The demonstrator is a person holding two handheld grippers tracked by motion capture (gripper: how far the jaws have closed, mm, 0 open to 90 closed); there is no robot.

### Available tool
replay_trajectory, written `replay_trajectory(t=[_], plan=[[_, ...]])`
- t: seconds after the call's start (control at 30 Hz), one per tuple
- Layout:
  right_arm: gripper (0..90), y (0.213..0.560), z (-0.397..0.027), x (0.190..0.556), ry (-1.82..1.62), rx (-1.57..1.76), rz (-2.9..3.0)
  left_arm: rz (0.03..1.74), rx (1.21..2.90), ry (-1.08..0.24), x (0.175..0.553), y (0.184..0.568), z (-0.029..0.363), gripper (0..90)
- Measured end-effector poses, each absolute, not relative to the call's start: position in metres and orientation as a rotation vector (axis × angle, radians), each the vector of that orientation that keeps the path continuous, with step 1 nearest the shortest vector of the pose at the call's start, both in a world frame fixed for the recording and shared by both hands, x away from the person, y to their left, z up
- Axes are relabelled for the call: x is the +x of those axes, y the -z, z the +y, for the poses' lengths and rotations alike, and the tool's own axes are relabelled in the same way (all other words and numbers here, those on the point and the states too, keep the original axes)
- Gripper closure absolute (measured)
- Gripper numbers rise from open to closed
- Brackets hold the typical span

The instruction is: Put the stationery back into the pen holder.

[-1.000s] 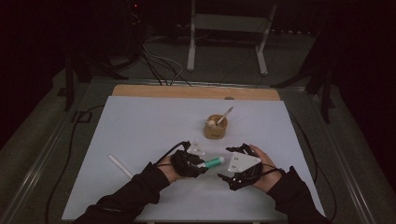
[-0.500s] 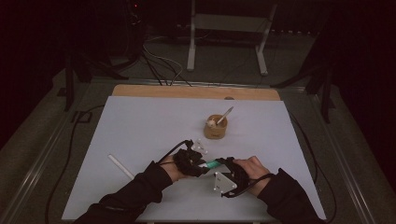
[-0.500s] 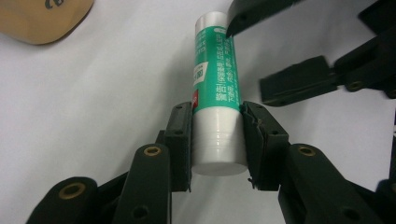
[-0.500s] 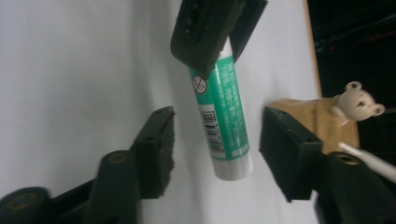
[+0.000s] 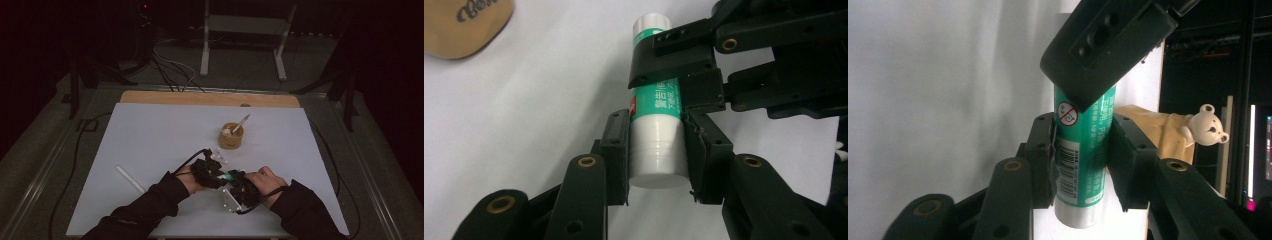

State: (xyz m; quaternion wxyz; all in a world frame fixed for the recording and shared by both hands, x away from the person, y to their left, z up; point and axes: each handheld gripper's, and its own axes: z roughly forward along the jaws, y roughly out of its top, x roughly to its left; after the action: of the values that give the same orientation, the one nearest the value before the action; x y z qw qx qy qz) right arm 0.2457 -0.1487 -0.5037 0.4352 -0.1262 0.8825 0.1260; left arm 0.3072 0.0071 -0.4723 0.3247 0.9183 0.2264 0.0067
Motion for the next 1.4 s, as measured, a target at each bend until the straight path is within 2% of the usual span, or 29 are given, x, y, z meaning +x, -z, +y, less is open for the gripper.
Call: replay_trajectory(t=[0.2,0.27,0.33,0.47,0.77,1.1,1.27,1.4], plan=[[66.0,0.501,-0.15,0.247,-0.323,-0.303,2.189,0.545,2.351,-0.027,0.309,0.474,0.013,64.9],[66.0,0.499,-0.151,0.248,-0.337,-0.273,2.195,0.509,2.317,-0.053,0.308,0.473,0.018,56.4],[66.0,0.496,-0.154,0.251,-0.36,-0.253,2.191,0.497,2.291,-0.054,0.307,0.474,0.022,52.3],[66.0,0.49,-0.159,0.254,-0.381,-0.184,2.199,0.505,2.242,-0.033,0.306,0.477,0.033,48.4],[66.0,0.473,-0.167,0.263,-0.458,-0.048,2.204,0.488,2.167,-0.013,0.297,0.482,0.05,32.8],[66.0,0.45,-0.175,0.276,-0.611,0.15,2.217,0.522,2.133,-0.01,0.29,0.486,0.067,14.5],[66.0,0.437,-0.18,0.287,-0.715,0.268,2.242,0.528,2.127,0.006,0.286,0.491,0.074,2.3],[66.0,0.429,-0.183,0.294,-0.784,0.333,2.244,0.527,2.138,-0.005,0.284,0.494,0.075,1.1]])
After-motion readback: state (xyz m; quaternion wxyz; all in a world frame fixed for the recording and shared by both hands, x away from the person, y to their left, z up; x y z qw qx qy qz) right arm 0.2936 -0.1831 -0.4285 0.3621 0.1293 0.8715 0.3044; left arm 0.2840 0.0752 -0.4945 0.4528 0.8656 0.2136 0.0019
